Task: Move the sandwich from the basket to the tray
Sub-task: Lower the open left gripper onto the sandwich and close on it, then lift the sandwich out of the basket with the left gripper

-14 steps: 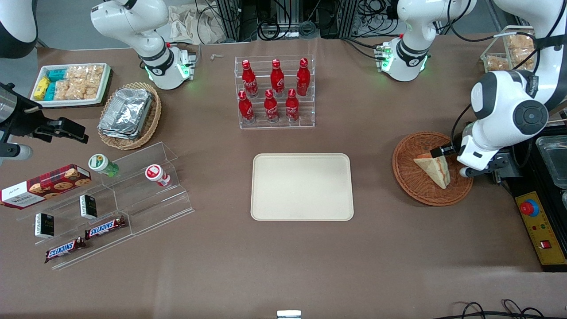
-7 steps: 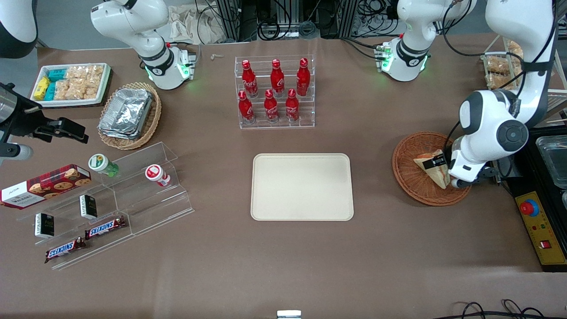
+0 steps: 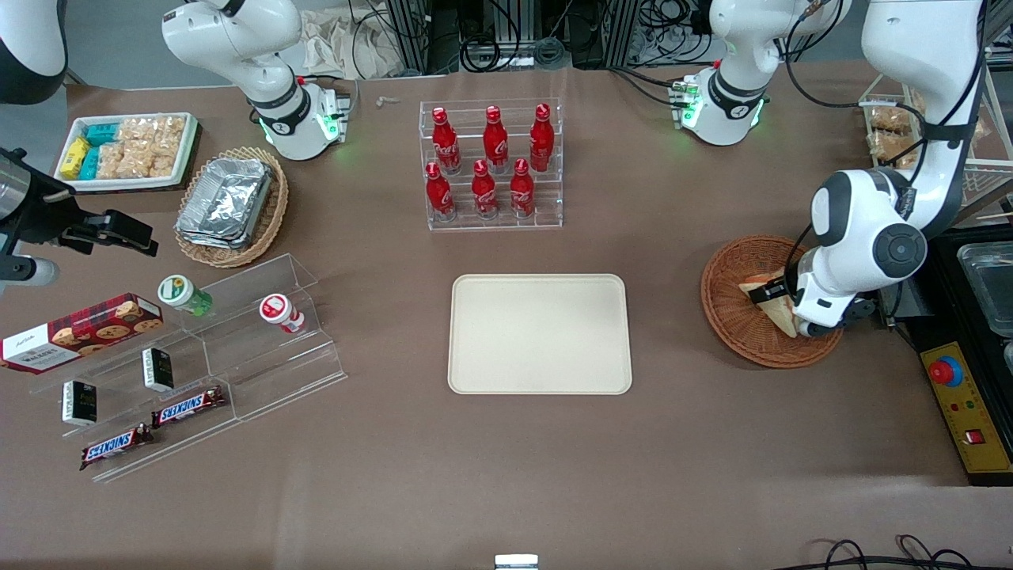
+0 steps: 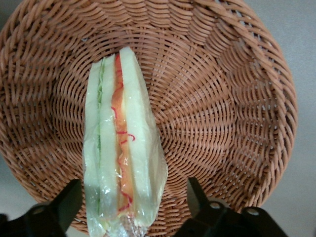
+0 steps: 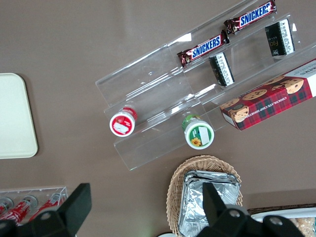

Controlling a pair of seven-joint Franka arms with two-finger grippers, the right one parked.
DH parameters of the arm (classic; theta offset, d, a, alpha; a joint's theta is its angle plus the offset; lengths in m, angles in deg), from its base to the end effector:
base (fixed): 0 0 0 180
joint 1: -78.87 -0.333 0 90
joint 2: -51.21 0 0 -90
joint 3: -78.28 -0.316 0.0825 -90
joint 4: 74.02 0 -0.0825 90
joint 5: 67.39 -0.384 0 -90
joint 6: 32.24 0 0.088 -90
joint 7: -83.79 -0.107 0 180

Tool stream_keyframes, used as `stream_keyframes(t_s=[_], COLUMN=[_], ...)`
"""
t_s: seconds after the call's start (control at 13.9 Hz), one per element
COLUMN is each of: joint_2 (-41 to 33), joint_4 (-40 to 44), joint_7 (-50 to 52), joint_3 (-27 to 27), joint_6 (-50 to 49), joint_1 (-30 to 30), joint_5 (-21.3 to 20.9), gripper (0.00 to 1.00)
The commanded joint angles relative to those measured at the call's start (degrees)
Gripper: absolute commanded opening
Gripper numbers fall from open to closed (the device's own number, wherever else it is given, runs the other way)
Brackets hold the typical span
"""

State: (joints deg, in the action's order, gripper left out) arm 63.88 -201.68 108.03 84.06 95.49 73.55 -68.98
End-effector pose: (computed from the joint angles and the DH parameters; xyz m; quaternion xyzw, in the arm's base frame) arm 0.5211 -0.0037 0.2573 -0.9746 -0.1954 0.1068 0.0222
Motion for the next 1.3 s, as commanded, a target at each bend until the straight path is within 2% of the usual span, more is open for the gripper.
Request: stream_keyframes(t_s=[0.0, 0.14, 0.29, 0.58, 0.65, 0.79, 1.01, 1.22], joint_2=[-0.7, -0.7, -1.0, -1.6, -2.0, -3.1, -2.6, -2.0], joint_4=[-1.3, -1.2, -0.9, -0.6, -0.3, 2.7, 14.3, 24.6], joint_7=[1.8, 2.5, 3.7, 5.0, 5.4, 5.7, 5.6, 5.4], joint_3=[0.3, 0.3, 0.4, 0.5, 0.5, 0.8, 1.7, 3.0], joint_6=[1.6, 1.6, 1.5, 0.9, 0.7, -3.8, -17.1, -26.8], joint_1=[-0.1, -0.1, 0.0, 0.3, 0.3, 0.4, 1.0, 1.4], joint_5=[0.4, 0.3, 0.3, 0.2, 0.3, 0.3, 1.1, 3.3], gripper=[0.83, 0.72, 0.53, 0.25, 0.2, 0.17, 0.16, 0.08])
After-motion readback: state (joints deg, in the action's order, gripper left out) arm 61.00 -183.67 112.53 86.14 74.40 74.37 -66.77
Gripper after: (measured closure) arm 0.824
